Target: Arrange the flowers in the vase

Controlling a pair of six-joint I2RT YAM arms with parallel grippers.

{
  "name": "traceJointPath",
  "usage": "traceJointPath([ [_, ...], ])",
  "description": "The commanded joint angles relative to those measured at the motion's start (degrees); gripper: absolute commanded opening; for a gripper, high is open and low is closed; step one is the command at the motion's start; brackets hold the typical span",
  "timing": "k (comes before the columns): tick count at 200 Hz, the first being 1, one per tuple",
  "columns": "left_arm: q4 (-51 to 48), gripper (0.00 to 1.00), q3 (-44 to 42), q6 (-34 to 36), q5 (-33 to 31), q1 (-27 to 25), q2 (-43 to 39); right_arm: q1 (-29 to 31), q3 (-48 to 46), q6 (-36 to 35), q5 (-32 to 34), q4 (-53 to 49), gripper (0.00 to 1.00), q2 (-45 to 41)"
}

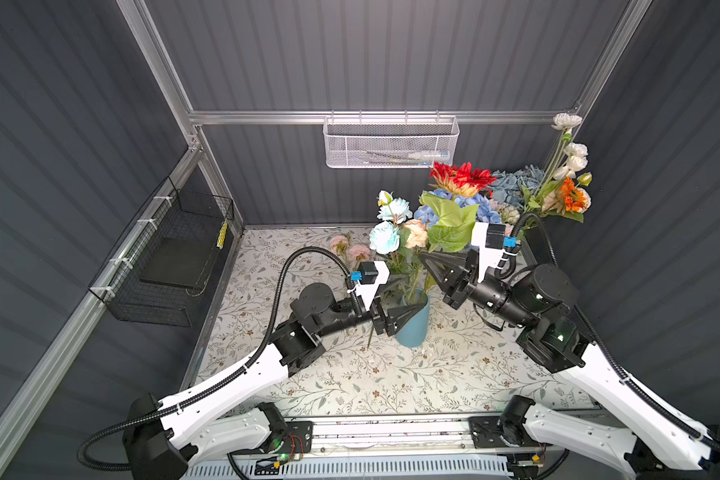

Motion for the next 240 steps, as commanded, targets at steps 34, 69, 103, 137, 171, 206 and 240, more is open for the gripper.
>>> traceJointPath([
  [34, -2.08, 0.99, -2.33, -2.29, -11.86, 1.85, -3.90, -0.02, -3.46, -6.13, 6.28, -3.39, 0.00, -2.74],
  [69, 0.12, 0.99, -7.49, -11.83, -11.10, 12.45, -5.29, 0.89, -6.81, -11.10, 9.97, -4.16, 0.00, -2.71],
  [103, 1.99, 0.99, -11.61, -15.70, -14.67, 16.35, -5.18, 3.59, -7.22, -19.50, 15.56, -4.26, 0.00, -0.74],
  [137, 4.01, 0.99, -13.76, -20.74, -14.35, 20.02, -2.95, 5.65, -8.13, -27.06, 21.44, 0.15, 0.00, 2.58],
  [171, 3.81, 1.00, -15.32, -23.31, -14.61, 22.38, -2.67, 5.85, -11.98, -27.95, 23.75, 6.48, 0.00, 3.56],
  [206, 2.88, 0.99, -14.59, -22.74, -12.81, 22.46, -1.47, 5.87, -16.17, -26.23, 25.55, 10.84, 0.00, 4.50],
  [240, 5.18, 0.99, -14.34, -22.57, -8.52, 22.45, 0.20, 5.87, -20.39, -24.36, 27.76, 14.60, 0.00, 5.66],
])
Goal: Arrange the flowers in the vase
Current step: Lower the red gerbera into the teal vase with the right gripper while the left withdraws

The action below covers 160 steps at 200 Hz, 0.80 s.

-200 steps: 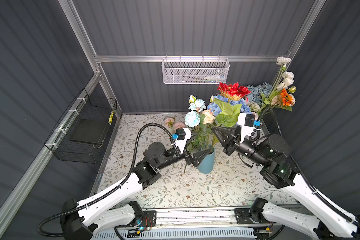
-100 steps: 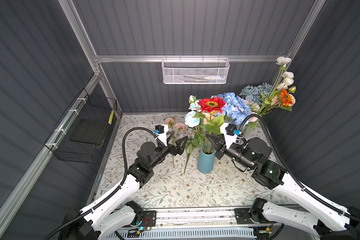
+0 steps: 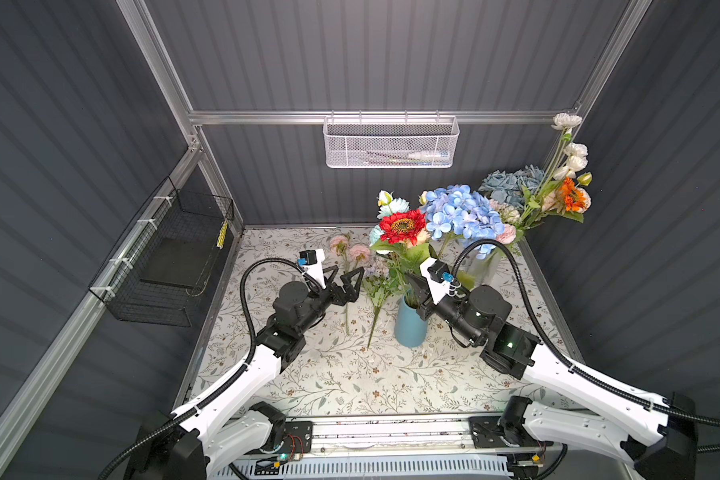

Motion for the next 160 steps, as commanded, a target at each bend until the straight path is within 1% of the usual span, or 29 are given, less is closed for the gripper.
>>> traceJointPath([
  [1, 2.87, 0.99, 0.45, -0.33, 3.97, 0.05, 1.08, 0.23, -2.27, 1.14, 3.07, 5.63, 0.00, 0.64],
  [56, 3.91, 1.00, 0.34, -0.83, 7.49, 0.05, 2.45, 0.23, -7.65, 5.16, 5.89, 7.55, 0.00, 0.50],
  [96, 6.99, 0.99, 0.47, -3.21, 11.21, -0.04, 4.76, 0.23, -9.89, 7.94, 6.46, 5.79, 0.00, 0.88],
  [113, 8.31, 0.99, 0.56, -4.05, 12.12, -0.03, 5.73, 0.23, -9.88, 8.58, 6.30, 4.30, 0.02, 1.00],
  [141, 8.78, 1.00, 0.30, -4.30, 11.44, -0.13, 6.13, 0.23, -9.93, 8.58, 6.55, 2.37, 0.04, 0.83],
  [160, 6.25, 0.99, 0.06, -4.01, 8.09, -0.02, 5.61, 0.23, -9.69, 8.51, 6.61, 0.47, 0.06, 0.68],
])
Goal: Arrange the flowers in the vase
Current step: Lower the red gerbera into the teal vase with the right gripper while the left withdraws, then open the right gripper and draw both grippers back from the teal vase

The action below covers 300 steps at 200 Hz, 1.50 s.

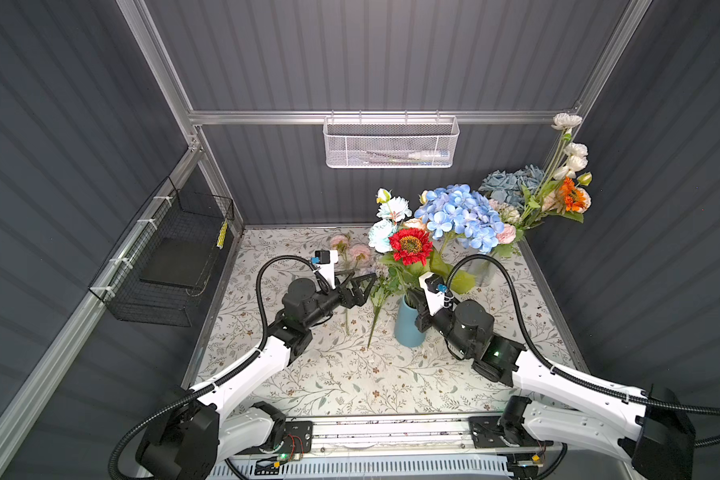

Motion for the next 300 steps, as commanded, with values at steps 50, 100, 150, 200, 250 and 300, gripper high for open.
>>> traceJointPath([
  [50, -11.18, 0.99, 0.42, 0.24, -14.92, 0.10, -2.97, 0.23, -0.35, 1.21, 1.30, -7.24, 0.12, -2.10],
  [100, -14.09, 0.99, 1.36, 0.22, -16.73, 0.08, -2.93, 0.23, -0.51, 1.48, 0.56, -9.20, 0.31, -4.48],
  [150, -21.80, 0.99, 4.53, 3.06, -20.41, 0.78, -0.09, 0.23, 0.37, 1.70, 0.06, -14.43, 0.52, -8.20],
  [200, -23.33, 0.97, 5.78, 3.37, -19.12, 4.53, 5.49, 0.23, 1.45, 0.37, 1.23, -22.89, 0.68, -15.34],
  [250, -25.55, 0.88, 9.18, 5.96, -17.61, 7.08, 13.55, -0.24, 3.02, -4.48, 6.69, -30.46, 0.81, -23.77],
  [300, -31.49, 0.74, 14.77, 10.66, -15.52, 7.04, 23.86, -5.96, 1.94, -2.55, 7.68, -26.86, 0.94, -28.29],
])
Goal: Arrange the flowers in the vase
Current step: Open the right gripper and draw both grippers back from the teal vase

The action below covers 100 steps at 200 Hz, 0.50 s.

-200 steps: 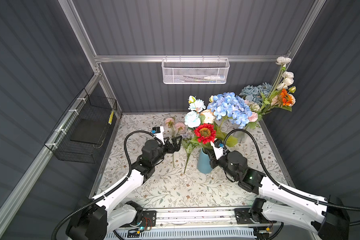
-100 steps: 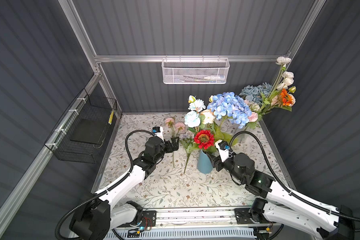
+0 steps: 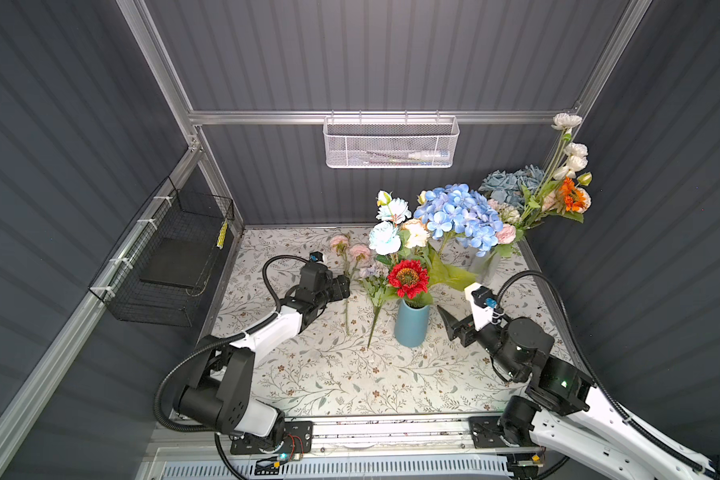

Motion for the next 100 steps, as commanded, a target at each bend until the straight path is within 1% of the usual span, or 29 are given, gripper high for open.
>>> traceJointPath([
  [1, -4.62, 0.74, 2.71, 3.84, 1.92, 0.04, 4.02, -2.86, 0.35, 1.18, 1.38, 1.73, 0.94, -0.77],
  [13, -5.18, 0.73, 3.25, 4.47, 2.27, 0.02, 5.73, -4.93, -0.22, 3.40, 1.46, 2.84, 0.99, -0.22],
  [37, -8.01, 0.71, 4.96, 6.16, 1.33, -0.22, 8.82, -9.00, -1.31, 9.01, 1.41, 4.22, 0.99, 1.31],
  [60, -10.91, 0.69, 6.90, 8.22, -0.35, -1.26, 11.28, -10.88, -2.60, 13.78, 2.82, 5.86, 0.99, 2.48],
  [80, -12.18, 0.67, 7.89, 9.16, -1.70, -2.62, 12.82, -11.30, -3.04, 15.27, 4.83, 5.86, 0.99, 2.88],
  [100, -12.52, 0.65, 8.24, 9.77, -3.81, -4.07, 14.00, -11.42, -3.32, 15.37, 5.18, 5.88, 0.99, 2.47],
])
